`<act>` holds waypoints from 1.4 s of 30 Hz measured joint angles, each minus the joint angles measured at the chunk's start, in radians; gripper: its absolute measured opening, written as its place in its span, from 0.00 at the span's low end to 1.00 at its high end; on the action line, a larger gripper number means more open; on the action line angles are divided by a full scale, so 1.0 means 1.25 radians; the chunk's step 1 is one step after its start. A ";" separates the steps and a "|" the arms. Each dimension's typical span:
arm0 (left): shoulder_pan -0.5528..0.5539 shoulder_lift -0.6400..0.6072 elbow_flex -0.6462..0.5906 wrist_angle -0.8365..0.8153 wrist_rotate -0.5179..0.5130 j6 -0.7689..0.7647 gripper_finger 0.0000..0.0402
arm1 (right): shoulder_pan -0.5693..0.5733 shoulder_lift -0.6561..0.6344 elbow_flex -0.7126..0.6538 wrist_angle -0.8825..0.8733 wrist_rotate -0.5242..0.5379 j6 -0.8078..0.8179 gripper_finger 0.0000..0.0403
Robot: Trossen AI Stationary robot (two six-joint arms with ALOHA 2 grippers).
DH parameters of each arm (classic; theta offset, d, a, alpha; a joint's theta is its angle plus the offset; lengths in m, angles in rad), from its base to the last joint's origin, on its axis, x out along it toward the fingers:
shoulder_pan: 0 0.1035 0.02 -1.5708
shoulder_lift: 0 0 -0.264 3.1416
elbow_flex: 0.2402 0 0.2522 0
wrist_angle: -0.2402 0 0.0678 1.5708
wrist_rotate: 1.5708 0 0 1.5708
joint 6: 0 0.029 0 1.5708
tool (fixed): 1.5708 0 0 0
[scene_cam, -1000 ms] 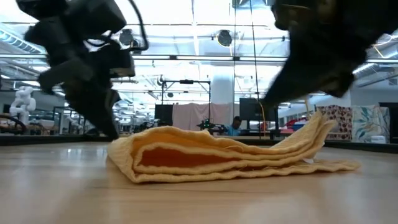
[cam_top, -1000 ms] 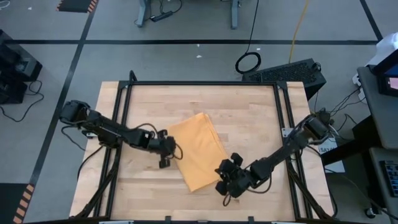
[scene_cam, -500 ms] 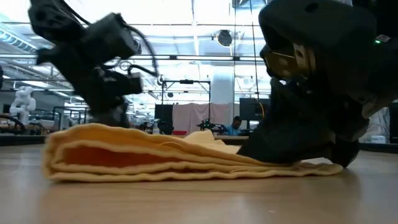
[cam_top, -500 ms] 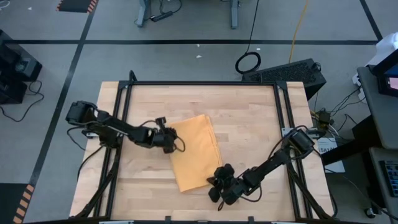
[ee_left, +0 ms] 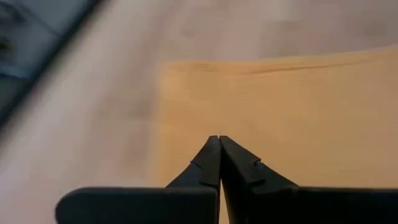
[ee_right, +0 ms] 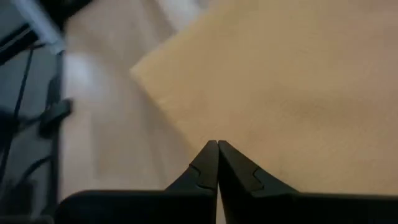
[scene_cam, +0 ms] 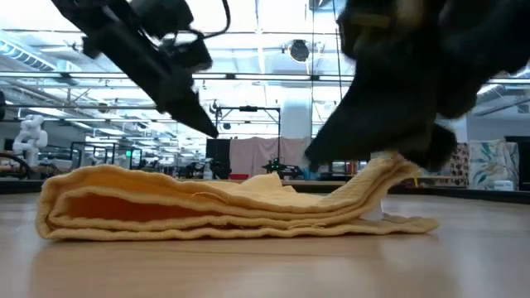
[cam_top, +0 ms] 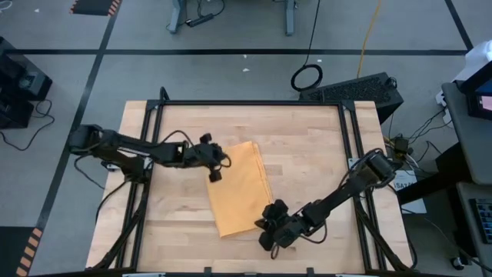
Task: Roll towel
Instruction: Fold the yellow towel, then roll the yellow towel
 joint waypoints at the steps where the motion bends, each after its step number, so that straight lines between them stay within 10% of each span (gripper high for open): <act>1: -0.020 -0.011 0.001 -0.027 0.025 -0.042 0.02 | 0.000 -0.017 0.000 -0.010 -0.006 -0.028 0.00; 12: -0.252 0.034 -0.019 -0.237 0.026 -0.331 0.02 | -0.009 -0.085 0.000 -0.198 0.059 -0.220 0.00; 29: -0.140 0.135 -0.067 -0.069 -0.084 -0.162 0.02 | 0.010 0.102 0.003 -0.047 0.122 0.122 0.00; 42: -0.200 0.006 -0.022 -0.134 0.065 -0.123 0.02 | 0.037 0.014 0.000 0.044 0.173 -0.114 0.00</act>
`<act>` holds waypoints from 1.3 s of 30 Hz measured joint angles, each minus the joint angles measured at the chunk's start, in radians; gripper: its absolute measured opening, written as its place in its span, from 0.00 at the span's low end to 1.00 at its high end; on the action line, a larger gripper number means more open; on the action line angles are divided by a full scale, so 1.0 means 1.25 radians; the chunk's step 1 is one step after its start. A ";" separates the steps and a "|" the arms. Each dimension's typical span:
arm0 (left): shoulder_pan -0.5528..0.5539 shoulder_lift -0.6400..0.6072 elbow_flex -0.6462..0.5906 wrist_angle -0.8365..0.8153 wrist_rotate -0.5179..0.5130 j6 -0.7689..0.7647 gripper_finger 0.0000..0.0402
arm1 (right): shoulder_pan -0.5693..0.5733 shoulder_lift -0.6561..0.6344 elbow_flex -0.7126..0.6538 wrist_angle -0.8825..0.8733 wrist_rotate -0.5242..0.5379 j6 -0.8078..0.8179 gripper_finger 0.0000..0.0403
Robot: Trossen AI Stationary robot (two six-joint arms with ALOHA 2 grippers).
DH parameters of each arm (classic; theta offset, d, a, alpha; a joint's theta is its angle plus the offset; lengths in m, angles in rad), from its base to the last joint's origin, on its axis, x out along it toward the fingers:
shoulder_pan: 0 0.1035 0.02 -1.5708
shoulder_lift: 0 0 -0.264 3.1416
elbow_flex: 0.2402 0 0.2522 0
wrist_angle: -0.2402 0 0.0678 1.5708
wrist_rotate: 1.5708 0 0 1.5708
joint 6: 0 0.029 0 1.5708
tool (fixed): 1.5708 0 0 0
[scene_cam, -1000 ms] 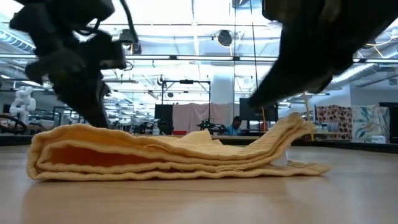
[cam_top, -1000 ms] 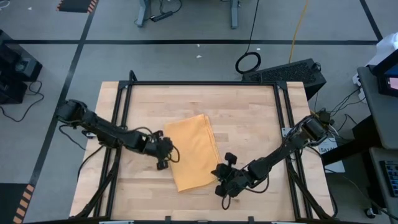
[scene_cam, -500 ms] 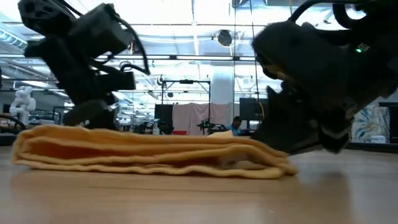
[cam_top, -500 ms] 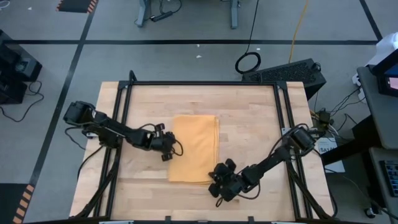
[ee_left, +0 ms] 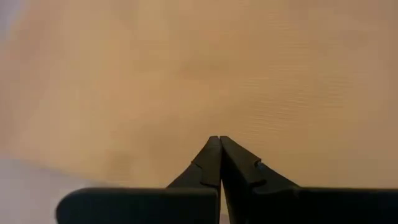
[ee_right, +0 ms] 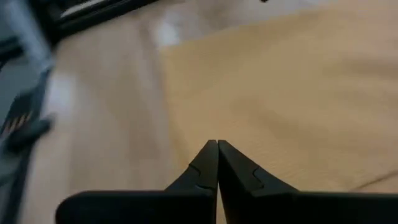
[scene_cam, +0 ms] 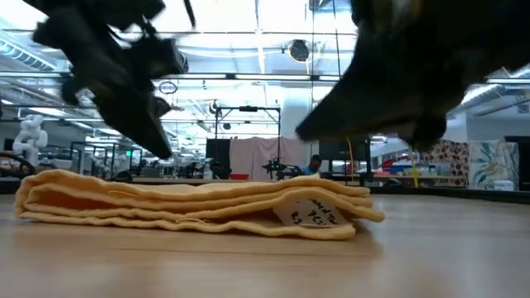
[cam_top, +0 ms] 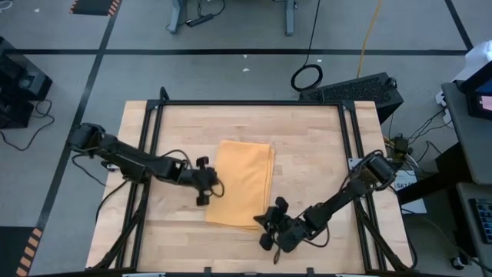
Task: Roll towel
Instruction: Roll the yellow towel
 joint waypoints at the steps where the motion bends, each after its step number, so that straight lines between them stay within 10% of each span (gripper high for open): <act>1: -0.019 -0.009 0.000 0.001 0.013 -0.001 0.02 | 0.009 -0.010 0.000 -0.001 -0.012 -0.037 0.00; 11: -0.246 -0.001 0.000 0.046 -0.107 -0.082 0.04 | 0.109 -0.023 0.000 -0.021 -0.016 -0.282 0.14; 26: -0.473 0.055 0.000 0.113 -0.236 -0.020 0.53 | 0.127 0.051 0.000 0.012 0.062 -0.422 0.68; 39: -0.488 0.208 0.001 0.200 -0.259 0.049 0.61 | 0.048 0.146 0.001 0.142 0.006 -0.341 0.66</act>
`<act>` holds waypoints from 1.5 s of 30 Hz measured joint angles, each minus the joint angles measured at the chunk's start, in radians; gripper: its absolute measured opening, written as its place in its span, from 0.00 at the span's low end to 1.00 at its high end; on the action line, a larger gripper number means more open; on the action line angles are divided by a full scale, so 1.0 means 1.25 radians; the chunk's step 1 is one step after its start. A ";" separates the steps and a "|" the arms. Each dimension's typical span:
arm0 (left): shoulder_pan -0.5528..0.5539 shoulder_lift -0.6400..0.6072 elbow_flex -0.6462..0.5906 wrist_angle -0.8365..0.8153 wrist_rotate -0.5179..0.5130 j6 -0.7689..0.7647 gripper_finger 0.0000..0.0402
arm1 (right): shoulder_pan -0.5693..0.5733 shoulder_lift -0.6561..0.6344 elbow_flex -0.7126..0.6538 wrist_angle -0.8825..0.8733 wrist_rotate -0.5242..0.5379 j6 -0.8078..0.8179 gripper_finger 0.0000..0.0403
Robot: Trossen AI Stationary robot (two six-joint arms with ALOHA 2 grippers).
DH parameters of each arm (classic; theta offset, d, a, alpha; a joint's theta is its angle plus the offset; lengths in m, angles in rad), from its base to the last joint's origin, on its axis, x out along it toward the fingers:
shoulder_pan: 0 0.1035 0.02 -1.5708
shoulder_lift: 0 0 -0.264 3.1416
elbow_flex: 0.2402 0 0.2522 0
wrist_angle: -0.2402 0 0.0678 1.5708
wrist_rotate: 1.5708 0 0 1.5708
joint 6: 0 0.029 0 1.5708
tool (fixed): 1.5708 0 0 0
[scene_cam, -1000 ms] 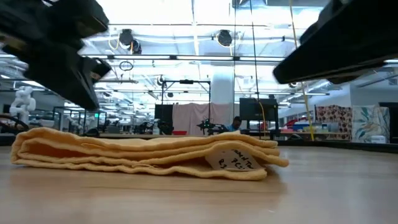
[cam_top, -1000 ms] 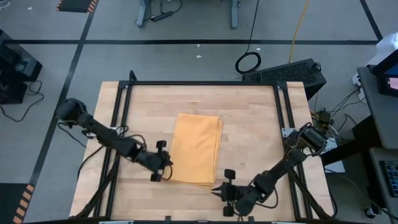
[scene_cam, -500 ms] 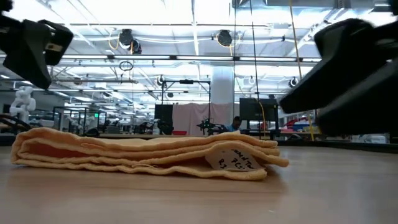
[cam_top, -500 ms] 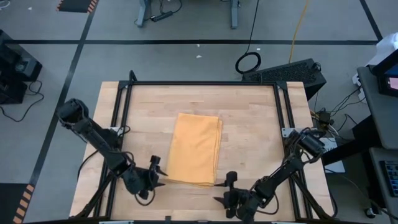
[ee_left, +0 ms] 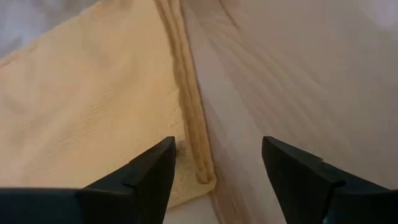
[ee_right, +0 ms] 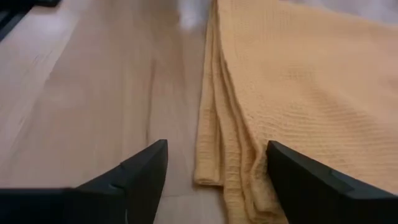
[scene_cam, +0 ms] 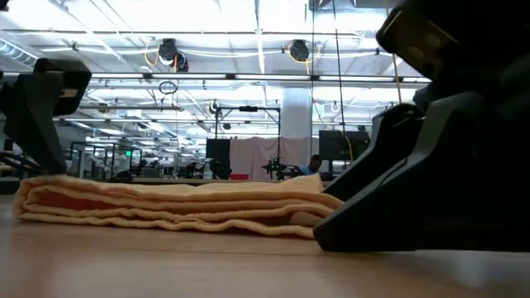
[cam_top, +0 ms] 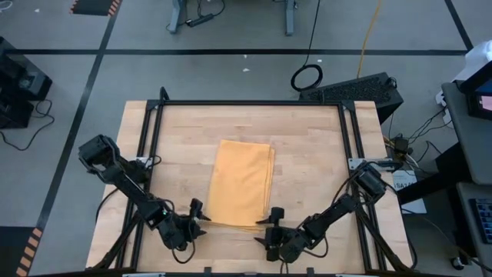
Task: Roll towel
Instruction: Roll the yellow towel
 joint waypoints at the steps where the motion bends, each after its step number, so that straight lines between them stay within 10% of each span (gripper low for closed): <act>1: 0.000 0.009 0.000 0.004 0.000 0.013 0.61 | -0.003 0.003 0.000 -0.002 -0.006 0.011 0.65; 24: 0.025 0.049 0.002 -0.056 -0.056 0.007 0.59 | -0.014 0.017 0.001 -0.017 -0.006 0.042 0.07; 36: 0.091 0.048 0.005 -0.021 0.118 -0.026 0.04 | -0.002 -0.007 -0.001 -0.016 -0.028 0.064 0.05; 45: 0.087 -0.025 0.056 -0.013 0.287 -0.110 0.03 | 0.009 -0.098 -0.001 -0.030 -0.145 0.054 0.05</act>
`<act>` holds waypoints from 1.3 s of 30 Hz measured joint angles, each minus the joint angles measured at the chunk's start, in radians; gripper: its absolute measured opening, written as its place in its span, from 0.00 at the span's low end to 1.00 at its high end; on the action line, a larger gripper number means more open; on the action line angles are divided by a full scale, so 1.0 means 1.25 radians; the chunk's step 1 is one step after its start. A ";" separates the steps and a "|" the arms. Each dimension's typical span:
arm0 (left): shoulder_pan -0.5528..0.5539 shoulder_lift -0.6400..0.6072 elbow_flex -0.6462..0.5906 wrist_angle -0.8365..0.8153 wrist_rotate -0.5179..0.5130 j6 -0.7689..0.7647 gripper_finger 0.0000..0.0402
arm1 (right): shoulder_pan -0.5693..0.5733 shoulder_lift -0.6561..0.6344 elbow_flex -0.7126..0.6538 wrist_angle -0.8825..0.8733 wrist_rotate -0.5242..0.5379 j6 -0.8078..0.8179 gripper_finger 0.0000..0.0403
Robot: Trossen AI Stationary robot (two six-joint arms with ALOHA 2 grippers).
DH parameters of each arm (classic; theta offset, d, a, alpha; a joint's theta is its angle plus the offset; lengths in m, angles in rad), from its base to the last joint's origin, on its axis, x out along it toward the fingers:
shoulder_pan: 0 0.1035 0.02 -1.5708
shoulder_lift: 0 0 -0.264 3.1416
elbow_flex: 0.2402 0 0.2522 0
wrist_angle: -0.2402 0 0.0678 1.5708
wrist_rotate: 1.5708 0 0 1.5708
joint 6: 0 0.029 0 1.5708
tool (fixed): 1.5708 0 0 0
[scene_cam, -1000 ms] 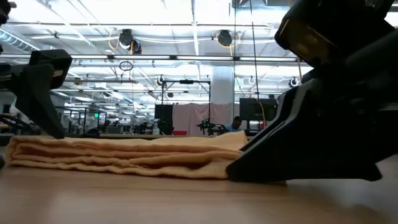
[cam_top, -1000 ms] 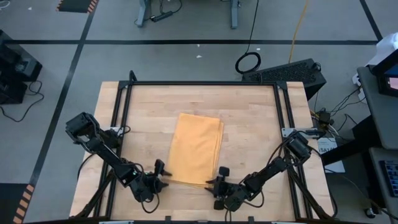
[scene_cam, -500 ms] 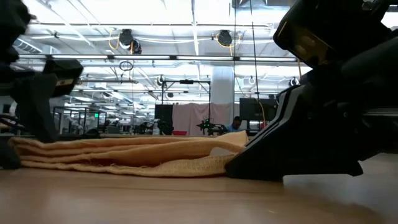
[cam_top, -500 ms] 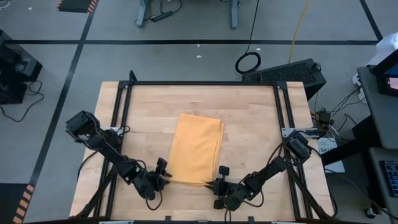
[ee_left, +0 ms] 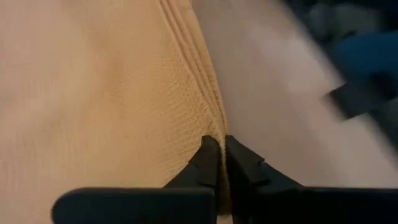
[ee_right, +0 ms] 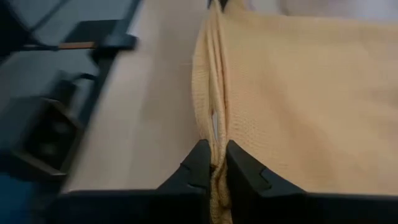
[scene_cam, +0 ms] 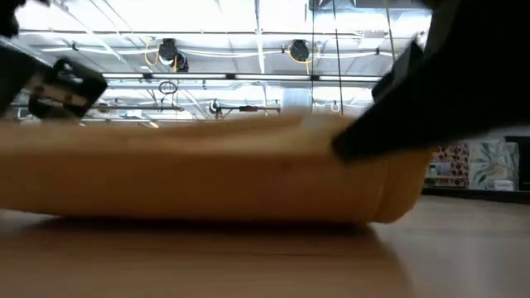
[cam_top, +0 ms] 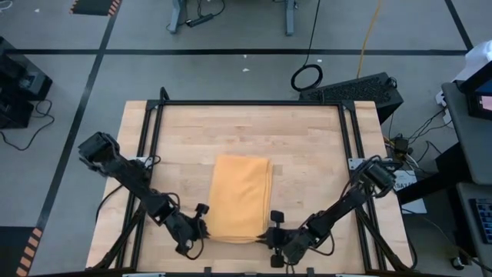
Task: Roll towel
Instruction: Roll the yellow towel
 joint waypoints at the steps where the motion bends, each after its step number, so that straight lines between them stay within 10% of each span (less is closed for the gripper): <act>1: 0.004 -0.011 0.003 0.001 0.019 -0.006 0.03 | 0.000 -0.012 0.000 -0.001 -0.018 -0.011 0.05; 9: 0.037 -0.061 0.003 -0.017 0.002 -0.042 0.03 | 0.000 -0.067 0.000 -0.063 0.004 -0.076 0.04; 16: 0.031 -0.063 0.004 0.056 0.145 -0.101 0.03 | 0.004 -0.068 0.000 -0.048 -0.112 0.052 0.04; 39: 0.149 -0.059 -0.110 -0.015 0.074 -0.148 0.03 | -0.108 -0.016 0.002 -0.132 -0.139 0.145 0.11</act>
